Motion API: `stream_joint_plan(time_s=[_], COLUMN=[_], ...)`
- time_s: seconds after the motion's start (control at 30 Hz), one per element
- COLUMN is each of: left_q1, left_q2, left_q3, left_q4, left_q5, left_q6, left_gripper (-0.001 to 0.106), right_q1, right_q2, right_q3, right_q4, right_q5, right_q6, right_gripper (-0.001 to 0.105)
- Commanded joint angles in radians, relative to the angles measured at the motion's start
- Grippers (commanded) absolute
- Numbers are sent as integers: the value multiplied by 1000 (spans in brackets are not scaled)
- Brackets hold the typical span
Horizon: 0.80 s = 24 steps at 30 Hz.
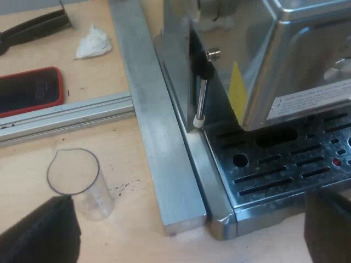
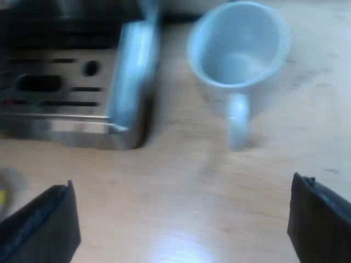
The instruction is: Grind coffee beans and then tamp
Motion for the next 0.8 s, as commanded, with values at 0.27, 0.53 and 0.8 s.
stream_joint_plan(time_s=[0.27,0.53,0.8], left_q1=[3,3,3], left_q2=[-42,-208,-473], left_q3=[-9,-6,67], left_q4=[45,45,45], left_q5=[-84,-113,-212], left_q6=[-11,-11,-11], left_gripper=[84,84,84], right_q1=[-210,-210,-210], right_q2=[-115,-267,-448], right_q3=[-10,-8,-3], right_q4=[24,24,24], right_q5=[-2,-1,-63], right_q6=[-232,-264,-254], right_gripper=[79,79,79])
